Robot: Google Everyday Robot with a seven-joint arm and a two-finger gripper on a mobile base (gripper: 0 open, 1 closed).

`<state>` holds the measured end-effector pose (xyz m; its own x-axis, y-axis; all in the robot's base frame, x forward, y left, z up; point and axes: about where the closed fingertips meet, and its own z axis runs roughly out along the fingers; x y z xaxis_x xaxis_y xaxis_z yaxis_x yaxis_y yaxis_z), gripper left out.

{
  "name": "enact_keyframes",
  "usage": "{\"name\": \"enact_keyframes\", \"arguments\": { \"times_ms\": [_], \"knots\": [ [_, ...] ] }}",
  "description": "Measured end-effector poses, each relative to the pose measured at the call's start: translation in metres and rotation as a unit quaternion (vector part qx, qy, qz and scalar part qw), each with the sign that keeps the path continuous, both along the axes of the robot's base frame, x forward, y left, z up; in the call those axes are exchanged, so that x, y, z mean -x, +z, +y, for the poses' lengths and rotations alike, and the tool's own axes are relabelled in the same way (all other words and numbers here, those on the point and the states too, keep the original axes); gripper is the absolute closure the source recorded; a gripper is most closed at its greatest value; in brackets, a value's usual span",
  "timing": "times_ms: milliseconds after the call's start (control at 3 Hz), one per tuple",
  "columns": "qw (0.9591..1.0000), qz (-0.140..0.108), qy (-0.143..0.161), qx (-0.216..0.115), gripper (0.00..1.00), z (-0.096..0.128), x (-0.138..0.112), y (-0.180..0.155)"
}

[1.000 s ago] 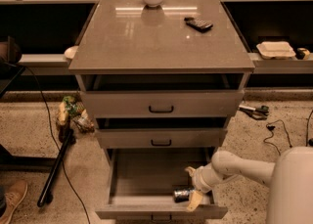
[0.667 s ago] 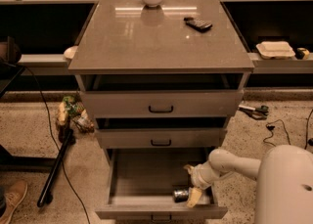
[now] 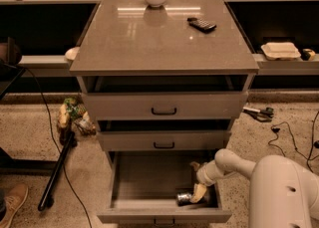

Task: Pick redbull can from bottom drawer and place on counter

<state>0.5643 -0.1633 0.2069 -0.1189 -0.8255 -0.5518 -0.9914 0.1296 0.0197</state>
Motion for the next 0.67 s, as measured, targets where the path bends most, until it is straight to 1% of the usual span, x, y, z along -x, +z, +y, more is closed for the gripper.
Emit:
{"name": "enact_keyframes", "arguments": {
  "times_ms": [333,667],
  "knots": [
    [1.0000,0.003,0.009,0.000,0.00,0.001,0.001,-0.008],
    [0.9994,0.014,0.025,0.020,0.00,-0.001,0.003,-0.030]
  ]
}}
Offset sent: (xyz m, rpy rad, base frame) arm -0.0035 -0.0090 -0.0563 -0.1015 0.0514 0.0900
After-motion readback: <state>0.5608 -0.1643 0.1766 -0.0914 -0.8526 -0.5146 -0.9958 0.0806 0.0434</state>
